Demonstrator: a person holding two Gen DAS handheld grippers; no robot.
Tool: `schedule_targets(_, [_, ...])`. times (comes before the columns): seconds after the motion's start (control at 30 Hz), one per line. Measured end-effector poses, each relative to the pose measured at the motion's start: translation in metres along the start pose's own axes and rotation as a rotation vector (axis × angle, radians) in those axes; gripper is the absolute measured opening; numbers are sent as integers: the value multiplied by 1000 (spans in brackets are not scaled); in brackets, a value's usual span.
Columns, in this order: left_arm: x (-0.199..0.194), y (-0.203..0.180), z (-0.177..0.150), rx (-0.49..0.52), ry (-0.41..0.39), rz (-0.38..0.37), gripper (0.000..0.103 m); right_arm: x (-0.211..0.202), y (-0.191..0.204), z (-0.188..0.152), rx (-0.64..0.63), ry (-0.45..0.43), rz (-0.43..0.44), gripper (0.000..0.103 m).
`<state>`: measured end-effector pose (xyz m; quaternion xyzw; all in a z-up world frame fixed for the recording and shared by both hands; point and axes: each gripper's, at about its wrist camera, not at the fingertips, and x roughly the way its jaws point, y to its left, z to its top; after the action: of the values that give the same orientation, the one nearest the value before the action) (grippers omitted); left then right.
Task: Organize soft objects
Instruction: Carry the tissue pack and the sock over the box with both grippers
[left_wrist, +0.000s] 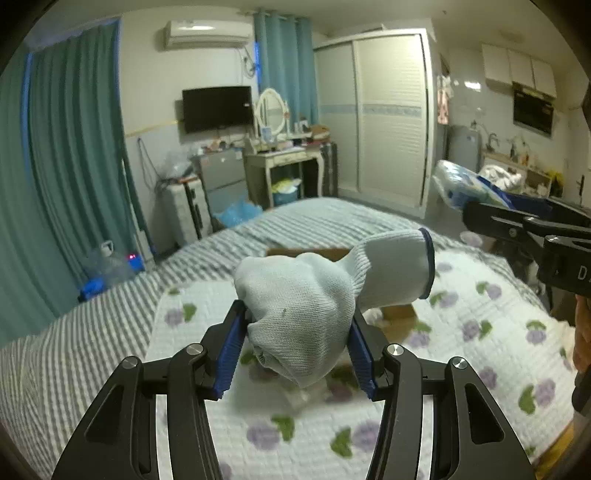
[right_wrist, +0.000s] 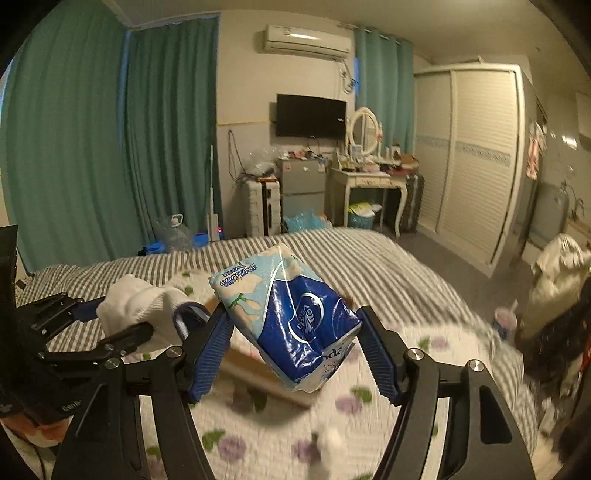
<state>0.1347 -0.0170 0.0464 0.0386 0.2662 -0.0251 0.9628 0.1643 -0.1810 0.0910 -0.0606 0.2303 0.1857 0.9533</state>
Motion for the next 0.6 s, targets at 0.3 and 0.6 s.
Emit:
schedule_targets(0.3, [74,11,36,15,-17,45,51,85,-1,48,-27,1,9,68])
schedule_targets(0.6, [151,1,33,49,39,60,51,176,-26,33,-3,79,3,68])
